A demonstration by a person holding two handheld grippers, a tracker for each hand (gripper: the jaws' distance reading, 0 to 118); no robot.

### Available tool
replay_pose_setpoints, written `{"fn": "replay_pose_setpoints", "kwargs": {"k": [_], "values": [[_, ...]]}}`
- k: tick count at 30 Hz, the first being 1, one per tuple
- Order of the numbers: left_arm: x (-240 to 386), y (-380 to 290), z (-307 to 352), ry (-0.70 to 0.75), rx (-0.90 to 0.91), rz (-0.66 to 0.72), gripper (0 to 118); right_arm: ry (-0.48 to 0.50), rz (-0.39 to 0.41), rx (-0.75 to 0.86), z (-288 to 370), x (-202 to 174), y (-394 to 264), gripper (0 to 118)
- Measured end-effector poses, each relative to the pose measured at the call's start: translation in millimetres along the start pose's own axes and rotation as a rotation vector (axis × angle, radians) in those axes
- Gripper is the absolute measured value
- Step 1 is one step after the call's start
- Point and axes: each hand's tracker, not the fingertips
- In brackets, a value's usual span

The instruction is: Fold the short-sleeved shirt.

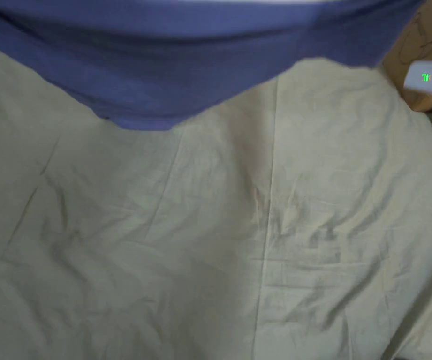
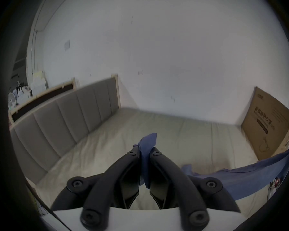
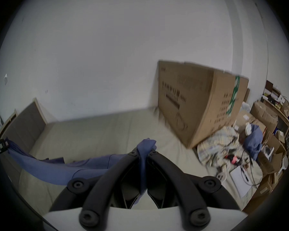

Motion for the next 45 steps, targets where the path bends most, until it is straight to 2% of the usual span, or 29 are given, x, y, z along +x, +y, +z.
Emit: {"fn": "replay_pose_setpoints", "kwargs": {"k": [7, 13, 18, 23, 25, 28, 29, 30, 31, 32, 33, 34, 35, 36, 39, 40, 45], "values": [[-44, -142, 37, -0.04, -0.17, 0.08, 7, 0.022, -0.06, -0.213, -10, 39, -143, 2], [-77, -249, 76, -0.005, -0.356, 0.009, 7, 0.028, -0.095, -0.331, 29, 64, -240, 2], [-90, -287, 110, 0.011, -0.389, -0.011, 7, 0.018, -0.085, -0.34, 67, 73, -289, 2], [-102, -319, 142, 0.018, -0.418, -0.046, 7, 0.014, -0.119, -0.362, 99, 85, -327, 2], [-105, -329, 152, 0.028, -0.436, -0.063, 7, -0.006, -0.17, -0.372, 109, 91, -338, 2], [-111, -336, 159, 0.015, -0.439, -0.05, 8, 0.022, -0.231, -0.37, 123, 96, -347, 2], [-113, -334, 160, 0.005, -0.436, -0.019, 12, 0.024, -0.23, -0.369, 126, 95, -348, 2], [-116, -334, 159, 0.003, -0.43, 0.019, 21, 0.028, -0.229, -0.365, 129, 94, -347, 3], [-119, -330, 159, 0.018, -0.429, 0.041, 43, 0.033, -0.22, -0.361, 132, 92, -344, 10], [-121, -325, 160, 0.046, -0.417, 0.063, 65, 0.035, -0.207, -0.356, 135, 90, -340, 29], [-127, -320, 162, 0.069, -0.391, 0.088, 82, 0.017, -0.159, -0.35, 138, 89, -335, 57], [-132, -312, 166, 0.079, -0.354, 0.112, 101, -0.002, -0.115, -0.347, 142, 86, -327, 89], [-136, -304, 170, 0.093, -0.316, 0.138, 109, -0.02, -0.065, -0.327, 148, 84, -319, 102], [-139, -294, 176, 0.087, -0.258, 0.154, 113, -0.041, -0.017, -0.274, 156, 81, -311, 107], [-134, -264, 199, 0.041, -0.06, 0.1, 114, -0.052, 0.123, -0.121, 181, 68, -279, 107], [-128, -254, 205, 0.041, -0.011, 0.069, 114, -0.048, 0.146, -0.076, 190, 62, -269, 107], [-86, -230, 239, -0.036, 0.254, -0.074, 114, 0.051, 0.148, 0.171, 234, 32, -243, 107]]}}
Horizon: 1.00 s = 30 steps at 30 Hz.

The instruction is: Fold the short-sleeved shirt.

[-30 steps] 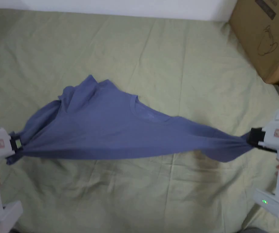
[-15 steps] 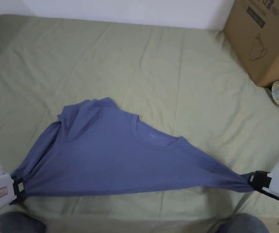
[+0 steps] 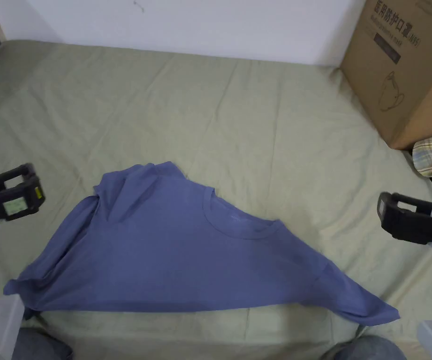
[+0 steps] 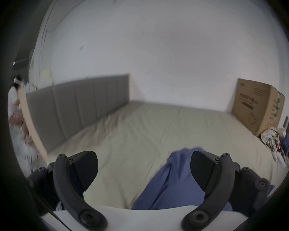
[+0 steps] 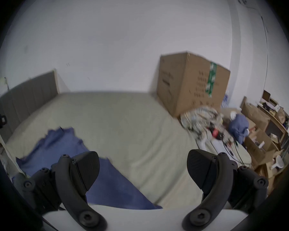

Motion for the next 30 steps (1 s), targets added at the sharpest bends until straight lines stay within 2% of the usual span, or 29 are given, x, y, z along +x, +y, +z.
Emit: {"fn": "replay_pose_setpoints", "kwargs": {"k": [4, 7, 9, 10, 11, 12, 14, 15, 16, 17, 18, 19, 22, 30], "values": [[33, -3, 11, -0.07, 0.088, -0.136, 114, 0.07, -0.064, 0.142, 22, -25, 3, 112], [48, -9, 15, -0.117, 0.084, -0.13, 109, 0.085, -0.067, 0.191, 33, -45, -5, 112], [54, -15, 20, -0.157, 0.084, -0.098, 97, 0.086, -0.038, 0.218, 36, -53, -14, 112], [57, -17, 22, -0.171, 0.086, -0.087, 80, 0.073, -0.027, 0.219, 37, -58, -19, 110], [59, -20, 24, -0.182, 0.085, -0.078, 69, 0.075, -0.019, 0.216, 38, -60, -21, 107], [61, -22, 24, -0.186, 0.073, -0.079, 60, 0.081, -0.012, 0.214, 38, -60, -25, 101], [65, -28, 26, -0.215, 0.05, -0.103, 29, 0.1, -0.02, 0.196, 39, -62, -29, 73], [66, -30, 27, -0.217, 0.05, -0.105, 12, 0.114, -0.031, 0.188, 39, -62, -30, 55], [67, -33, 29, -0.216, 0.052, -0.103, 0, 0.12, -0.039, 0.185, 37, -61, -33, 24], [68, -34, 29, -0.218, 0.05, -0.094, 0, 0.117, -0.042, 0.184, 37, -62, -34, 5], [67, -33, 31, -0.226, 0.049, -0.086, 0, 0.109, -0.044, 0.186, 37, -63, -35, 2], [66, -32, 31, -0.247, 0.039, -0.078, 0, 0.086, -0.043, 0.189, 37, -63, -36, 1], [70, -31, 32, -0.252, 0.031, -0.096, 0, 0.125, -0.07, 0.176, 36, -64, -34, 0], [73, -24, 22, -0.266, 0.024, -0.049, 0, 0.123, -0.056, 0.188, 33, -69, -30, 0]]}}
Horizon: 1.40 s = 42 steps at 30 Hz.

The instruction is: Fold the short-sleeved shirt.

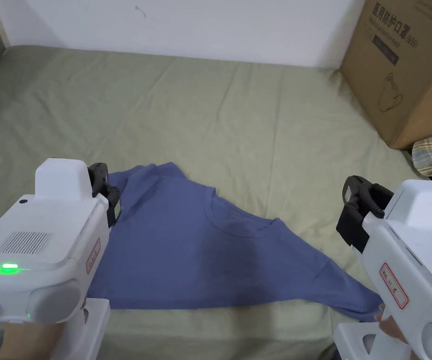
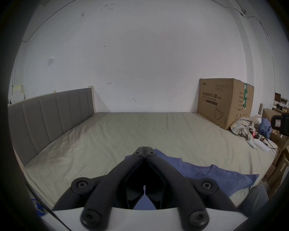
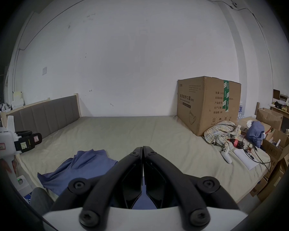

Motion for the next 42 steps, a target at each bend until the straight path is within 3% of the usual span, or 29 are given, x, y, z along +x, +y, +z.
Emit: {"fn": "replay_pose_setpoints", "kwargs": {"k": [8, 9, 11, 13, 14, 15, 22, 27, 33, 36, 38, 40, 42], "values": [[1, 27, -64, -0.073, -0.094, 0.016, 0, 0.02, 0.018, -0.037, -14, -3, -2, 0], [0, 34, -80, -0.094, -0.12, 0.026, 4, 0.024, 0.016, -0.047, -17, -2, -3, 0], [0, 47, -111, -0.119, -0.179, 0.046, 36, 0.026, 0.014, -0.06, -22, -1, -4, 0], [-1, 58, -152, -0.143, -0.243, 0.058, 93, 0.023, 0.014, -0.076, -28, 1, -5, 0], [-1, 62, -171, -0.146, -0.269, 0.059, 112, 0.018, 0.01, -0.082, -30, 3, -5, 0], [5, 65, -186, -0.157, -0.309, 0.048, 118, 0.014, 0.003, -0.089, -33, 5, -5, 0], [27, 58, -319, -0.269, -0.602, -0.037, 118, -0.033, -0.04, -0.153, -55, 19, -6, 0], [44, 24, -386, -0.264, -0.833, -0.144, 118, -0.082, -0.042, -0.212, -74, 27, -12, 0], [61, -17, -433, -0.205, -0.948, -0.201, 101, -0.117, -0.037, -0.285, -101, 34, -26, 0], [55, -29, -442, -0.222, -0.972, -0.162, 83, -0.115, -0.049, -0.309, -112, 37, -32, 0], [57, -36, -447, -0.228, -0.999, -0.161, 60, -0.117, -0.051, -0.32, -118, 36, -35, 0], [53, -41, -446, -0.227, -1.022, -0.18, 25, -0.116, -0.049, -0.324, -121, 34, -37, 0], [51, -45, -441, -0.237, -0.997, -0.193, 6, -0.111, -0.05, -0.326, -121, 33, -36, 0]]}}
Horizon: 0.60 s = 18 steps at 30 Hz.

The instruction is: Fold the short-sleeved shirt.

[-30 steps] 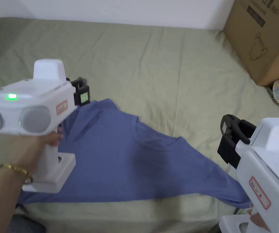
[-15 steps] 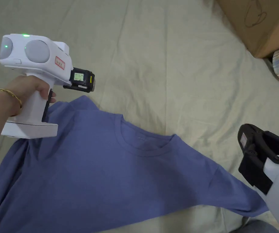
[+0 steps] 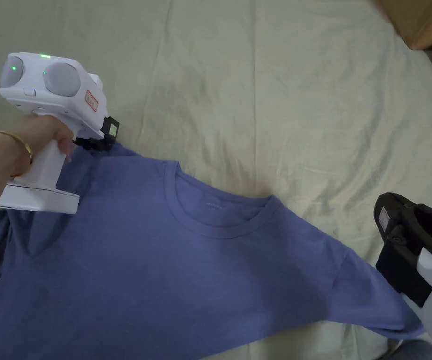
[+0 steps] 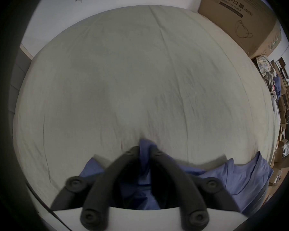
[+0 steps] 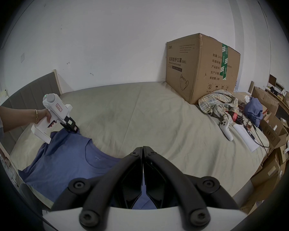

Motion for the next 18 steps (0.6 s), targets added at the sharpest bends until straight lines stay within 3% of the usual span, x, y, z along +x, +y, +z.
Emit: {"fn": "replay_pose_setpoints", "kwargs": {"k": [4, 10, 14, 15, 17, 18], "values": [[-2, -5, 5, -0.007, 0.023, 0.022, 0, 0.0, 0.01, -0.004, 0, -2, 1, 0], [0, -8, 44, -0.005, 0.172, 0.023, 0, -0.001, 0.007, -0.032, 6, 7, 12, 0], [-3, -12, 77, -0.031, 0.233, 0.05, 0, 0.003, 0.013, -0.137, -10, 22, 32, 1], [-4, -14, 84, -0.036, 0.249, 0.057, 0, 0.009, 0.015, -0.218, -19, 25, 36, 10], [-4, -17, 95, -0.037, 0.264, 0.071, 0, 0.051, 0.007, -0.31, -40, 32, 40, 70], [-5, -19, 99, -0.037, 0.27, 0.074, 0, 0.059, 0.013, -0.374, -51, 32, 38, 94]]}}
